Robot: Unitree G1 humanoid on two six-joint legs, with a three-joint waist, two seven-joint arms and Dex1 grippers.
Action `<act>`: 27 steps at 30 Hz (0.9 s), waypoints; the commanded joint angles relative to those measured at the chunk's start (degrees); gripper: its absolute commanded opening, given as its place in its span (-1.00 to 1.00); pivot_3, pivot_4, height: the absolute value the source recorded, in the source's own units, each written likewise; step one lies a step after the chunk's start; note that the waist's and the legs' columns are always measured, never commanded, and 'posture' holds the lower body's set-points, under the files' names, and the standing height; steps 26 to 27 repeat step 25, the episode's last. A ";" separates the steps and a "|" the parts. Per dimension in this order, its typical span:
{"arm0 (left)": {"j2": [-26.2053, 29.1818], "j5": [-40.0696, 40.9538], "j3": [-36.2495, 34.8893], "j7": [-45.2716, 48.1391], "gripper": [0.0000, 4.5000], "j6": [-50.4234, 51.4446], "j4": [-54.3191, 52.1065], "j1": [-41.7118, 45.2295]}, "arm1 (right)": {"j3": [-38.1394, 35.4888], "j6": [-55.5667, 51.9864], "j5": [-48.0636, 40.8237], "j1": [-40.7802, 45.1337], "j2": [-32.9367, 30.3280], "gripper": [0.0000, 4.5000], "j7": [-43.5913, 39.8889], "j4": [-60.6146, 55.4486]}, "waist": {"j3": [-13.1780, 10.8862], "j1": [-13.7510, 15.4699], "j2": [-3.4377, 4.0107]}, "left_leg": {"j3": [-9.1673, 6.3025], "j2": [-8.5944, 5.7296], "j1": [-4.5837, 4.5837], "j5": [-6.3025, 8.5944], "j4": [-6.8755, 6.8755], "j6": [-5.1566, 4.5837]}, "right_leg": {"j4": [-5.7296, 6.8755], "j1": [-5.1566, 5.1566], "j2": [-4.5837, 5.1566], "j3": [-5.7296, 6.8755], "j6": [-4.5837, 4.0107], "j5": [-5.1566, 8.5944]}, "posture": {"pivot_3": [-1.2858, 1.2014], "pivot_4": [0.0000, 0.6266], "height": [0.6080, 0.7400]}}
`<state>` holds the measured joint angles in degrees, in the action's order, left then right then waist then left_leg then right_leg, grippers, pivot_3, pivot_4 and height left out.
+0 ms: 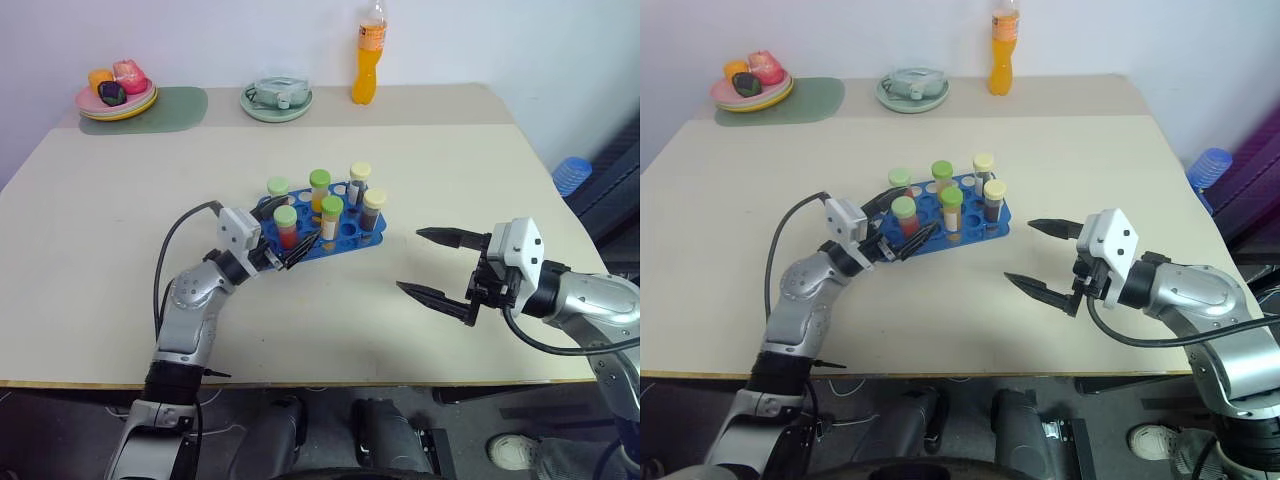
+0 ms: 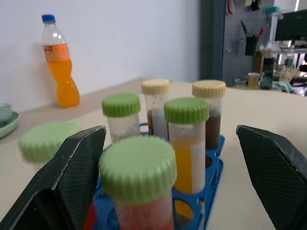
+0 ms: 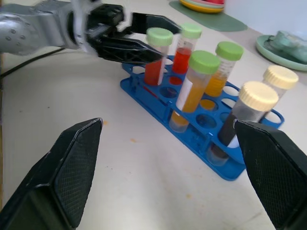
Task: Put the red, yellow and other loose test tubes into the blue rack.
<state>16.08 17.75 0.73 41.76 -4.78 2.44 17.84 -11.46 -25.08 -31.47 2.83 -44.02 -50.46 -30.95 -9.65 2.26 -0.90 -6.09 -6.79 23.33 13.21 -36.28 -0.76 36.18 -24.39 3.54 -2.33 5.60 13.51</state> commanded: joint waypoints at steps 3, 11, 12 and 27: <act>4.03 3.52 -5.48 -0.80 0.98 2.76 -4.93 -1.17 | -0.74 3.25 3.86 -1.06 2.97 1.00 4.54 3.04 | 0.01 -0.10 0.02 | 0.00 0.00 -0.01 0.00 0.01 0.00 | 0.00 -0.01 0.00 -0.01 0.00 0.00 | 0.03 -0.52 1.00; 14.46 11.62 -11.89 5.57 0.98 11.49 -10.13 -7.34 | -5.55 4.82 4.26 -6.34 6.36 1.00 9.43 4.99 | 0.02 -0.08 0.06 | 0.01 0.00 0.00 0.00 0.07 0.01 | 0.00 -0.05 -0.01 -0.02 -0.01 0.01 | 0.03 -0.52 1.00; 15.35 12.47 -12.72 6.14 0.98 12.32 -10.60 -8.43 | -6.29 4.96 4.21 -7.63 6.80 1.00 10.02 4.79 | 0.02 -0.03 0.06 | 0.01 0.00 0.00 0.00 0.06 0.01 | 0.00 -0.05 -0.01 -0.03 -0.01 0.01 | 0.03 -0.52 1.00; 19.33 15.54 -15.55 10.12 0.98 16.02 -13.09 -16.04 | -10.14 8.40 4.02 -16.92 11.96 1.00 13.19 3.51 | 0.09 -0.11 0.20 | 0.01 0.03 -0.04 0.01 0.08 0.02 | 0.00 -0.02 -0.01 -0.04 -0.04 0.02 | 0.03 -0.52 1.00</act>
